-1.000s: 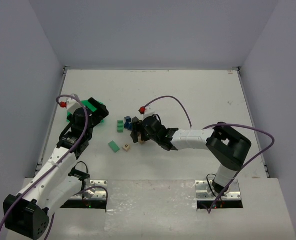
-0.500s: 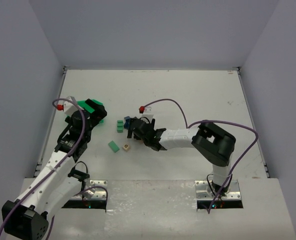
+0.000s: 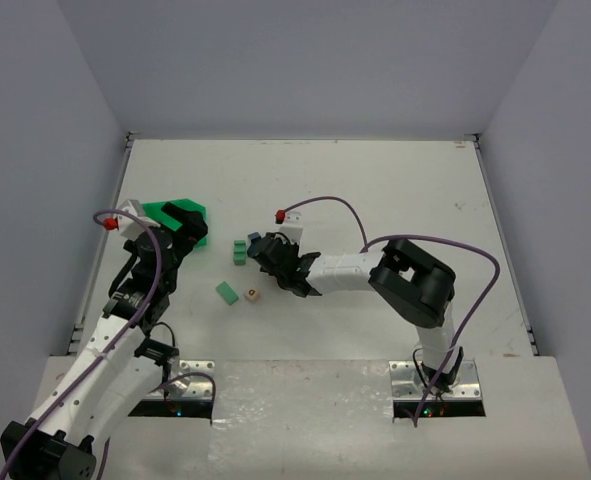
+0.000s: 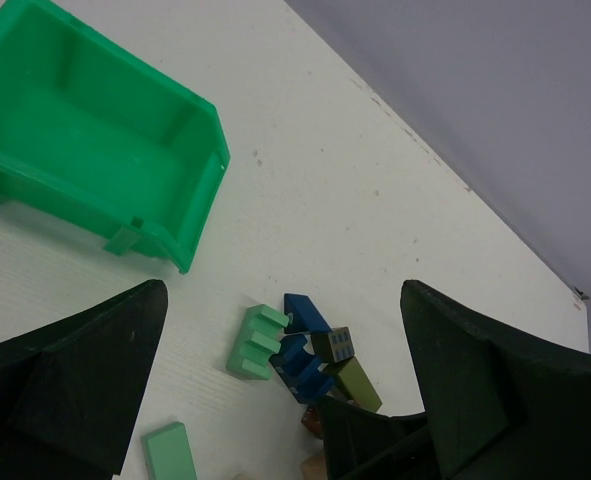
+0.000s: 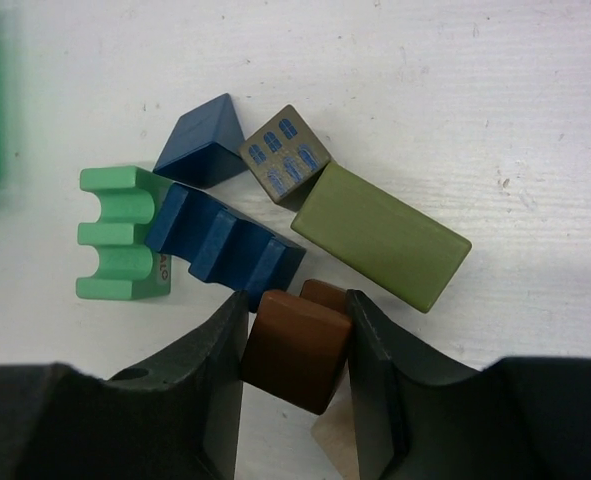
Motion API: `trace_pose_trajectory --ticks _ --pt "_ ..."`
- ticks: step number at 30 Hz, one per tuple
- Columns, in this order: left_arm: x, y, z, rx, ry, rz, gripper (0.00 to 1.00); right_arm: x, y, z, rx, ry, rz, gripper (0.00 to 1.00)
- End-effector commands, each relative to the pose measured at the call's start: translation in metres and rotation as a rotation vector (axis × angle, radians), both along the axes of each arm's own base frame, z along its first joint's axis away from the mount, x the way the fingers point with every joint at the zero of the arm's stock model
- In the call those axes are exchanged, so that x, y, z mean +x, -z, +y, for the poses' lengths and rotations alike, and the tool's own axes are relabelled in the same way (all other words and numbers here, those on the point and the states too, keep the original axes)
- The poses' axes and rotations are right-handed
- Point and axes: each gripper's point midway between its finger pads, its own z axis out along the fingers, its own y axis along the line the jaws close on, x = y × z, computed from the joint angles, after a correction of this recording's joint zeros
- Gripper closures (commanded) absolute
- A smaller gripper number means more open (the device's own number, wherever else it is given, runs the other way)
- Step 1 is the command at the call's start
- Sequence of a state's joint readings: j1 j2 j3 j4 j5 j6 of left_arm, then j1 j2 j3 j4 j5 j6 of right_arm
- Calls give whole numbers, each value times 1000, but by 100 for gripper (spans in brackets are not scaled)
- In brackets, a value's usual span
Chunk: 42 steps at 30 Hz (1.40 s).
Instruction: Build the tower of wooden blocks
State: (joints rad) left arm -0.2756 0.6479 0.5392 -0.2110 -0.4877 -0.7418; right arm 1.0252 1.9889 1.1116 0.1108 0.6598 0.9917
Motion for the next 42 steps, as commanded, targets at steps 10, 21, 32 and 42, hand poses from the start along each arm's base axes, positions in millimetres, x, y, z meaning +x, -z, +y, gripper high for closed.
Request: trace_pose_trajectory --ticks 10,21,32,42 --pt "5 -4 0 -1 -8 -14 0 -24 -89 1 -265 -513 -62 90" --pt "10 2 -2 17 1 18 0 -61 -40 -164 -433 -557 542 94" --pt "14 8 -4 28 7 43 0 -97 6 -231 -620 -675 831 90" --pt "13 7 -1 34 -4 38 0 -59 27 -212 -543 -727 870 72"
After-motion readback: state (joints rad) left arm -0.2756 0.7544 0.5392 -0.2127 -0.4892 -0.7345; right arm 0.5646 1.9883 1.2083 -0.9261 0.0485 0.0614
